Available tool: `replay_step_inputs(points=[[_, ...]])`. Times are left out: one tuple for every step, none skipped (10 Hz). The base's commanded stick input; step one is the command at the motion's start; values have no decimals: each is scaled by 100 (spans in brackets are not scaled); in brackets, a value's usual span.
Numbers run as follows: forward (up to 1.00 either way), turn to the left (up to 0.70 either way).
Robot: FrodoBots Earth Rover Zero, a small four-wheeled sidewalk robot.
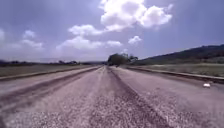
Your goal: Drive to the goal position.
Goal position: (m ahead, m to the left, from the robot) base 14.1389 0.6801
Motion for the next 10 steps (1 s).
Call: replay_step_inputs(points=[[100,0],[100,0],[100,19],[100,27],[100,11],[100,0],[100,0],[100,6],[100,24],[100,27]])
